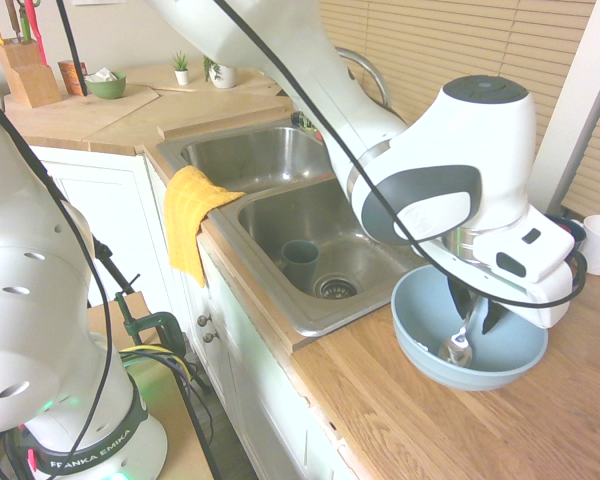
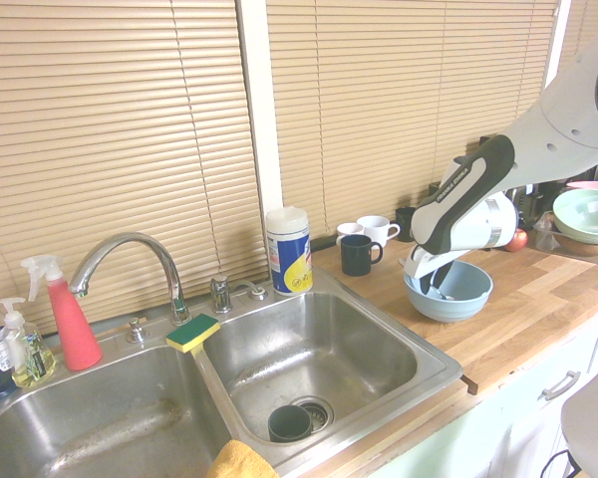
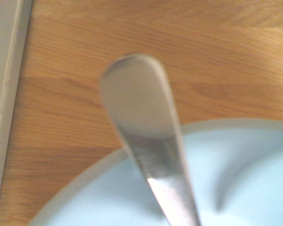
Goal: Put the spoon into the sink
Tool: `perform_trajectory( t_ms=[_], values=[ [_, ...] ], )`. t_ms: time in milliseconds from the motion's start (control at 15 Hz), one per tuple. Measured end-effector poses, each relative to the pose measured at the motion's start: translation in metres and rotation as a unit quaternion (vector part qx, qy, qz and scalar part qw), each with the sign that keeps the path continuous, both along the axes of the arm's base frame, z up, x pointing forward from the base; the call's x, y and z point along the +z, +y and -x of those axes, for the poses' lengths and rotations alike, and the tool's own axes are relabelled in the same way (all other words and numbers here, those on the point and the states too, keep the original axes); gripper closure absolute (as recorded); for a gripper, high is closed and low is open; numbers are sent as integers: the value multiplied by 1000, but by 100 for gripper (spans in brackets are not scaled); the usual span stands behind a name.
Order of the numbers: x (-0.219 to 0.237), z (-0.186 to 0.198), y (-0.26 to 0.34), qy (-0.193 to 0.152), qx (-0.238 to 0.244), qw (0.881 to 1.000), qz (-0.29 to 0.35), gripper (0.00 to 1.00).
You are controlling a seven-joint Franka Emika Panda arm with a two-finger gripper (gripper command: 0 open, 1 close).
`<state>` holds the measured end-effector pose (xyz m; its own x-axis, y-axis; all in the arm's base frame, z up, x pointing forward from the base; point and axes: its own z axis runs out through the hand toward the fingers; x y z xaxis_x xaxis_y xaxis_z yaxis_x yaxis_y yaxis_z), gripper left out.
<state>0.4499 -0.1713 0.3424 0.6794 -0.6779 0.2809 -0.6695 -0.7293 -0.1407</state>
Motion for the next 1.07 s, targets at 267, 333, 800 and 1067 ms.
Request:
perform_trajectory(
  t_ms=[267, 333, 800, 1067],
  values=[
    [0, 0, -1, 0, 0, 1000, 0, 100],
    [0, 0, -1, 0, 0, 1000, 0, 100],
    [1, 1, -5, -3, -5, 1000, 1, 100],
    [42, 3, -24, -26, -13, 1000, 10, 100]
  ],
)
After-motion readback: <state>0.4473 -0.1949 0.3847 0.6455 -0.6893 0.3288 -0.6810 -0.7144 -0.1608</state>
